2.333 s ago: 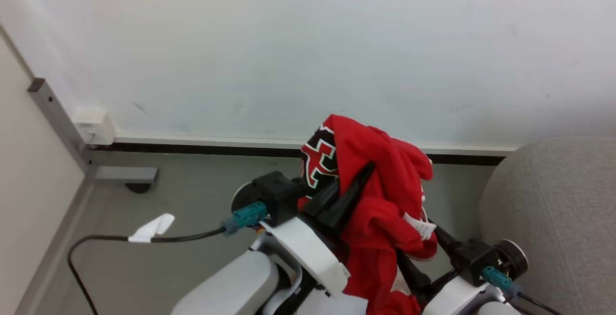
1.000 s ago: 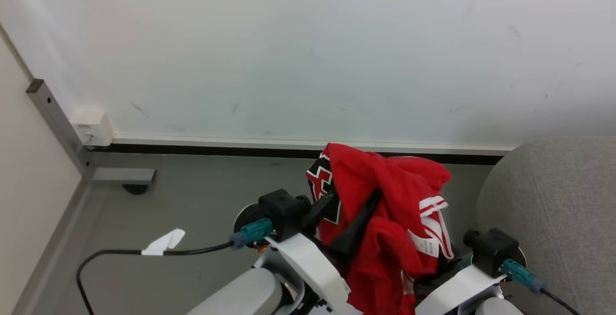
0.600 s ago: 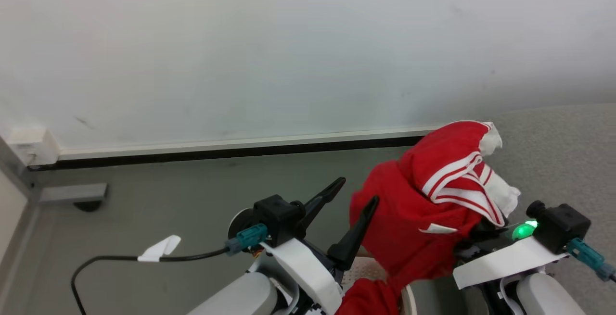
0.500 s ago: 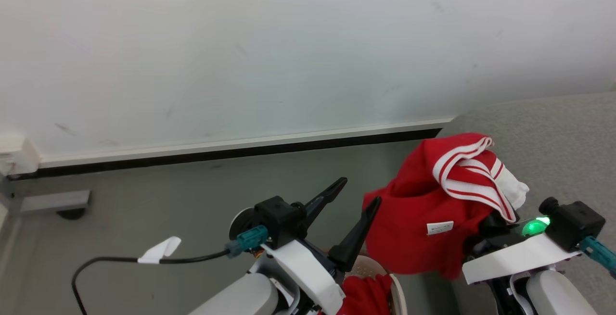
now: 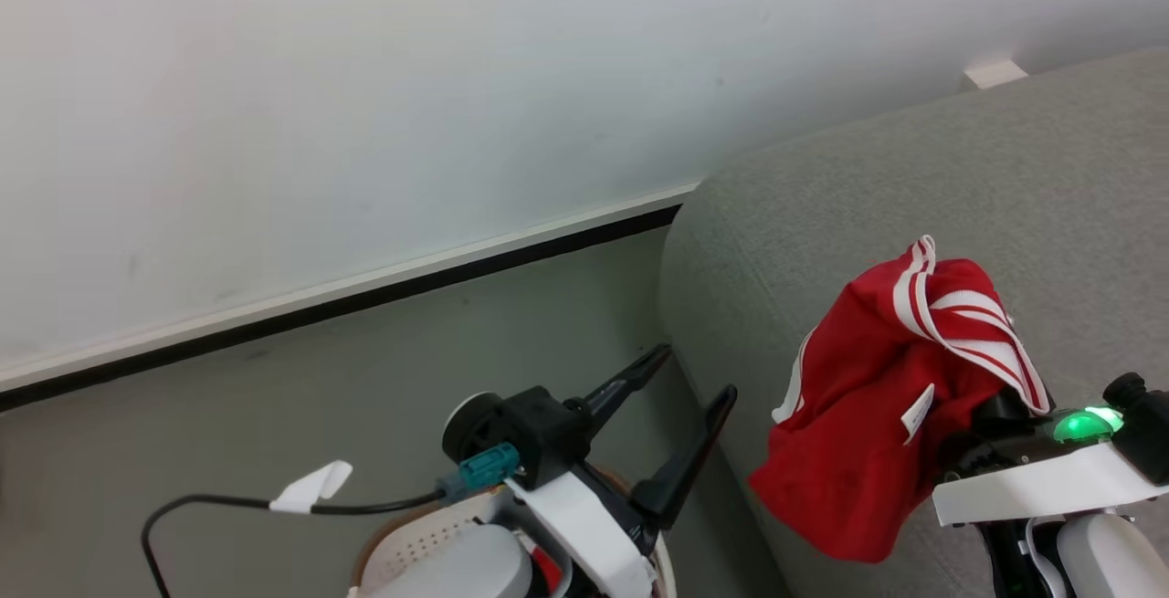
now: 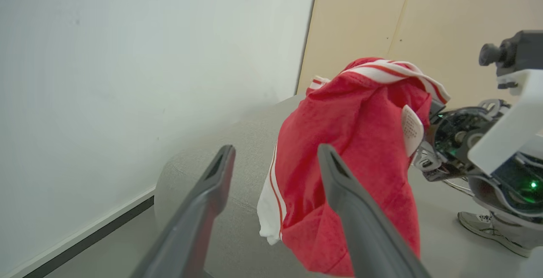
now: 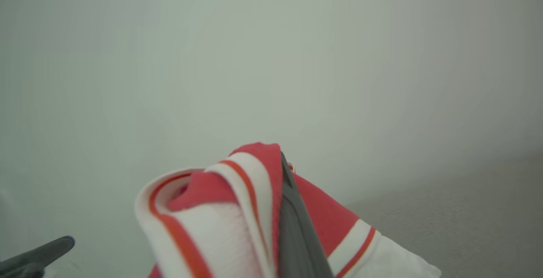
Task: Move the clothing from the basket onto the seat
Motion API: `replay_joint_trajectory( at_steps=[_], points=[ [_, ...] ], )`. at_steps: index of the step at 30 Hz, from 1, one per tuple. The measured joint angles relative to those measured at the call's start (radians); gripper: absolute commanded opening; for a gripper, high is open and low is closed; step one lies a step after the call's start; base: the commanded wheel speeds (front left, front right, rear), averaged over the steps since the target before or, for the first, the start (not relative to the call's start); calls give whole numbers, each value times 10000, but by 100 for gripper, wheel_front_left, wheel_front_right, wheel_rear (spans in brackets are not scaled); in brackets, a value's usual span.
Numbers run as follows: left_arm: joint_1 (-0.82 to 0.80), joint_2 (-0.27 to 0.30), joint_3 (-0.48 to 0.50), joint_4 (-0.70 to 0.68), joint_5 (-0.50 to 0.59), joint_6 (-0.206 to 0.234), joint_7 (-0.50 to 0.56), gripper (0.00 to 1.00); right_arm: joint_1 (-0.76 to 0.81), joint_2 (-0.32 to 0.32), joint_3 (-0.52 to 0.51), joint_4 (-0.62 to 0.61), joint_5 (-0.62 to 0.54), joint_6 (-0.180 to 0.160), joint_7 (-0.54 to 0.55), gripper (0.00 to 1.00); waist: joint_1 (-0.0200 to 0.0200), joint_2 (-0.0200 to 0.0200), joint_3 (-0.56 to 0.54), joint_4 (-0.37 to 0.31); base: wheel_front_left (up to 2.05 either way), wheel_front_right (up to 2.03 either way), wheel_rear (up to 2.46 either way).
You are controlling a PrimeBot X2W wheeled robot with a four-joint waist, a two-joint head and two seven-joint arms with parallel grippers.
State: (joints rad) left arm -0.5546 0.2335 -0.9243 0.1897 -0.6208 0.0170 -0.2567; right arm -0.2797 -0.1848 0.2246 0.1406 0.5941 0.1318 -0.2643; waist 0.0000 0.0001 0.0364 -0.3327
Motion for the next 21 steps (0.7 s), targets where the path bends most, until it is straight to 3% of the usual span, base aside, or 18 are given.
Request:
replay_joint_trajectory(
  at_steps=[11,21],
  points=[
    [70,-153,8,332,198,-90,-44,100,176,17,-219,-359,-63,0,0,0,0,0,246,-1306,0,0,0],
    [83,-299,-17,516,462,-180,-59,100,-292,-211,-146,-637,-180,0,0,0,0,0,543,-1448,0,0,0]
  ],
)
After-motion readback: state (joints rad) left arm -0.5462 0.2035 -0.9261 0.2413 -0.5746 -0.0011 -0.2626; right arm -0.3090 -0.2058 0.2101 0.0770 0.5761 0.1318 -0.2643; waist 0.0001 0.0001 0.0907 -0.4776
